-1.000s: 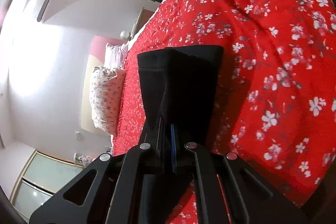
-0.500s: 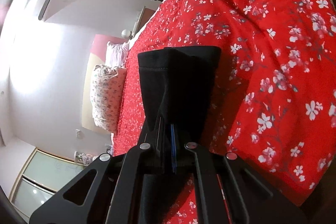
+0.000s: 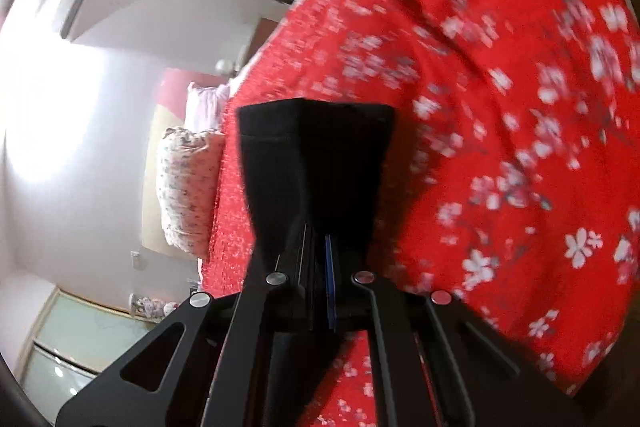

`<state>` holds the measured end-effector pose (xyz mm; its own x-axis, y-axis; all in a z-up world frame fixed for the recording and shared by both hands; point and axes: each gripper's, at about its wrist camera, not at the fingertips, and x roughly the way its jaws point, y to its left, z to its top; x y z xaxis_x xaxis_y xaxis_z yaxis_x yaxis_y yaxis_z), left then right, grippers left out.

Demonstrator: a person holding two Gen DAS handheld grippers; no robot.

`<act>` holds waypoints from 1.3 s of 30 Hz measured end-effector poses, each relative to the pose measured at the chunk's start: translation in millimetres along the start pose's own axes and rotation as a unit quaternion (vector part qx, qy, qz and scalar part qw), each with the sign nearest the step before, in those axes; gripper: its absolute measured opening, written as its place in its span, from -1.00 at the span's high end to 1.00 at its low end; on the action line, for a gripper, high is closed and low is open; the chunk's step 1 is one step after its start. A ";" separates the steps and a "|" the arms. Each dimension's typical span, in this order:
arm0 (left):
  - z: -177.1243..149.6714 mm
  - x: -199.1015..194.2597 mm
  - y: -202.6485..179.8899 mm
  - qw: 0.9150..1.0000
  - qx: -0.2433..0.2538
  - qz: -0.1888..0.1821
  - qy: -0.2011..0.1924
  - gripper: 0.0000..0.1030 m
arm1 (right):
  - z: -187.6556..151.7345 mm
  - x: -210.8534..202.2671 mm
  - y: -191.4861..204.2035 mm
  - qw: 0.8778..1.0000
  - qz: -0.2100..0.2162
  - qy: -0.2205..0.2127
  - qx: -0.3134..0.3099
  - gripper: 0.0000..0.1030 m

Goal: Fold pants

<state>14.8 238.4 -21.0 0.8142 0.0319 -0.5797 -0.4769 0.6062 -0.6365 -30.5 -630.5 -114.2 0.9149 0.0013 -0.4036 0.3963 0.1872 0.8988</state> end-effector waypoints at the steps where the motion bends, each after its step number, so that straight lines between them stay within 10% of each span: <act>1: 0.2 -0.5 0.7 1.000 0.000 0.000 -0.001 0.69 | 1.0 -0.6 -3.4 1.000 0.006 0.003 0.009 0.91; 6: -2.4 -10.9 -5.5 1.000 0.026 -0.010 -0.012 0.05 | -0.2 -17.4 -9.2 1.000 -0.011 0.002 0.017 0.81; 8: -4.7 -24.3 -10.5 0.997 0.041 0.024 -0.054 -0.51 | -1.5 -32.9 -11.3 0.999 -0.023 -0.024 0.024 0.73; 10: -5.9 -36.8 -14.9 0.994 0.049 0.037 -0.094 -0.62 | -2.9 -55.2 -5.4 0.996 -0.048 -0.073 0.006 0.33; 15: -12.1 -56.8 -31.7 0.984 0.088 0.033 -0.153 -0.69 | -45.9 -56.6 93.0 0.958 -0.039 -0.111 -0.263 0.12; 21: -23.8 -48.5 -65.6 0.976 0.178 -0.019 -0.127 -0.78 | -179.3 59.4 207.0 0.854 0.067 0.153 -0.493 0.12; 25: -28.4 -32.4 -75.8 0.975 0.202 -0.006 -0.096 -0.78 | -292.6 127.2 257.5 0.730 0.122 0.276 -0.613 0.12; 29: -22.5 -22.6 -71.7 0.979 0.185 0.005 -0.082 -0.78 | -376.8 189.2 282.4 0.635 0.102 0.339 -0.686 0.12; 33: -20.4 -16.6 -66.5 0.979 0.187 0.017 -0.075 -0.78 | -423.7 234.1 286.2 0.588 0.074 0.365 -0.718 0.08; 39: -11.6 -4.4 -54.0 0.982 0.178 0.027 -0.050 -0.78 | -459.8 261.7 279.4 0.559 0.049 0.394 -0.728 0.06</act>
<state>33.1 196.3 10.0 0.8275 0.1380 -0.5442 -0.3887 0.8402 -0.3780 284.4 -126.2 -47.2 0.3813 0.4061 -0.8305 -0.6603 0.7484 0.0628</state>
